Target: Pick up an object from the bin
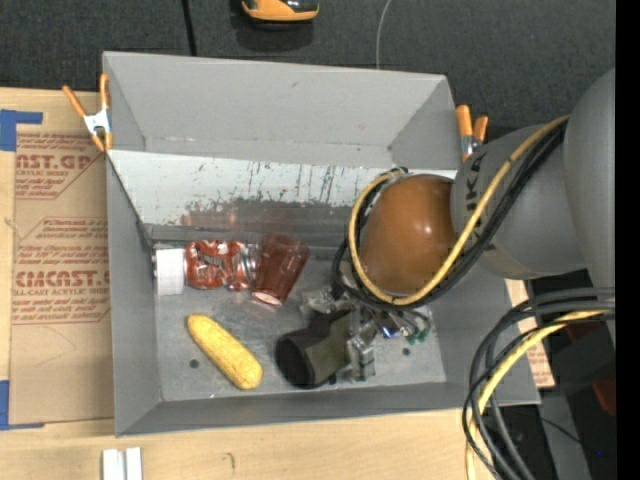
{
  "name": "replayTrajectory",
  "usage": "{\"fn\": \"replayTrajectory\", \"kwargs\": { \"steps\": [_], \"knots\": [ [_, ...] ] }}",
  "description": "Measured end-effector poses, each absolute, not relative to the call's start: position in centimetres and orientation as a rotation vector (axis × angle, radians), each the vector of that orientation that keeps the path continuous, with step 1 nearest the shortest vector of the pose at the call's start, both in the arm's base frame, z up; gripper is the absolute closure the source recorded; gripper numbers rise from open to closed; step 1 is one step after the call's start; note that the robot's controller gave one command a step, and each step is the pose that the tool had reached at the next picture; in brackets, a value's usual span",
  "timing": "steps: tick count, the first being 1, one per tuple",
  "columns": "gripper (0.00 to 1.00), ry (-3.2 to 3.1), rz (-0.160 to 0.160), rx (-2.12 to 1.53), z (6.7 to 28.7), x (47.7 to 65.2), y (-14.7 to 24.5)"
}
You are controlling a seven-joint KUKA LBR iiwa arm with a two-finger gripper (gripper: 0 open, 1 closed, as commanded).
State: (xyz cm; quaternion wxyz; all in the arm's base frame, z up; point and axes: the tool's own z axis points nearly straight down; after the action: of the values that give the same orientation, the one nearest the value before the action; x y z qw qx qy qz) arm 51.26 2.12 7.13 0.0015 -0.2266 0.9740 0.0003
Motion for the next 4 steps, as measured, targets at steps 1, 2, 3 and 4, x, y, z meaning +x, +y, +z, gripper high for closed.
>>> {"fn": "replayTrajectory", "kwargs": {
  "steps": [1,2,3,4],
  "knots": [
    [1.00,3.082,0.008,-0.610,7.0,52.4,2.8],
    [1.00,3.082,0.008,-0.609,7.0,52.5,2.8],
    [1.00,3.082,0.008,-0.609,7.2,52.4,2.8],
    [1.00,3.085,0.006,-0.610,8.0,52.3,2.8]
  ]
}}
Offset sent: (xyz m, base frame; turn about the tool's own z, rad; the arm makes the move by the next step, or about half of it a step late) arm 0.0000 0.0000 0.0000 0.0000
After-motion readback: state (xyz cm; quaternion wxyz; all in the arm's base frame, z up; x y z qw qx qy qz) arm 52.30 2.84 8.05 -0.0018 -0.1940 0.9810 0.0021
